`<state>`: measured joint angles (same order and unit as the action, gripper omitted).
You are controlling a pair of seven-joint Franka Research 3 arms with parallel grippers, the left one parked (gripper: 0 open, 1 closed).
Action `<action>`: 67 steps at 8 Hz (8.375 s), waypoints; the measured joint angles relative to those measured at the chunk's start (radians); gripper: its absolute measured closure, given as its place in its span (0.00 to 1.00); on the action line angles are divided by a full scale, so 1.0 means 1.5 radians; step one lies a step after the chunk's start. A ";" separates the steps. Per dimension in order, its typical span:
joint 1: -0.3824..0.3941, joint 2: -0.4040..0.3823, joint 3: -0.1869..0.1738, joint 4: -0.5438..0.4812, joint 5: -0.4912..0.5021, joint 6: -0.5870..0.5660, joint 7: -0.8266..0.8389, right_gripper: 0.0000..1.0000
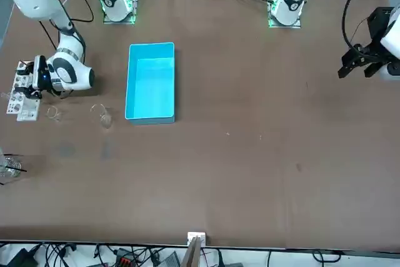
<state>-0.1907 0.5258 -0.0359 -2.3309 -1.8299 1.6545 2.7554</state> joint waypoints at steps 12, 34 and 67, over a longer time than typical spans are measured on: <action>-0.023 0.002 0.006 0.010 -0.001 0.038 0.001 0.88; 0.346 -0.071 0.051 0.445 0.596 -0.117 -0.488 0.95; 0.133 -0.179 0.018 0.035 0.364 0.008 -0.323 0.00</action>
<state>0.0090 0.2577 -0.0095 -2.2780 -1.2842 1.6672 2.2705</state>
